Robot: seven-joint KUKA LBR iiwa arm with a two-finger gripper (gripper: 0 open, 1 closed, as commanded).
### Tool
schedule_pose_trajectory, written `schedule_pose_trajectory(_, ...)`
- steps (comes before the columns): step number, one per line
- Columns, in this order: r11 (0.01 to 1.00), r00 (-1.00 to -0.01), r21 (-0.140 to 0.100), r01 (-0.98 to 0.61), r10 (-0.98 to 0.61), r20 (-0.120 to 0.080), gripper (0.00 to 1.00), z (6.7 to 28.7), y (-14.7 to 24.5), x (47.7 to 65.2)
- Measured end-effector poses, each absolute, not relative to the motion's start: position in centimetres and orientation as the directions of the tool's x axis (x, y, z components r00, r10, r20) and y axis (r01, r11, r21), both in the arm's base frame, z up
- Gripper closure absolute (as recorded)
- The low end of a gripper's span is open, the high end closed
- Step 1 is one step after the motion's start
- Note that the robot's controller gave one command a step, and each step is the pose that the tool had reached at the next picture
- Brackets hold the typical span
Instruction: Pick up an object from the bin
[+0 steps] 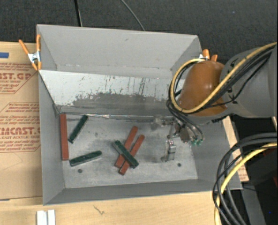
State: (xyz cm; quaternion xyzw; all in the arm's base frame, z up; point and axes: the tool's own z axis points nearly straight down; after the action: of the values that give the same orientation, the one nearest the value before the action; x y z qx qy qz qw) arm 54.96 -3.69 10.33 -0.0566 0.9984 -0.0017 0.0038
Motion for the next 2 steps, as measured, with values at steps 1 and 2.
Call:
schedule_pose_trajectory(1,0.966,-0.966,0.001,-0.257,-0.257,0.002,0.0,10.7,-0.6,54.2)
schedule_pose_trajectory(2,0.925,-0.925,0.0,-0.379,-0.379,-0.002,0.0,10.7,3.4,55.8)
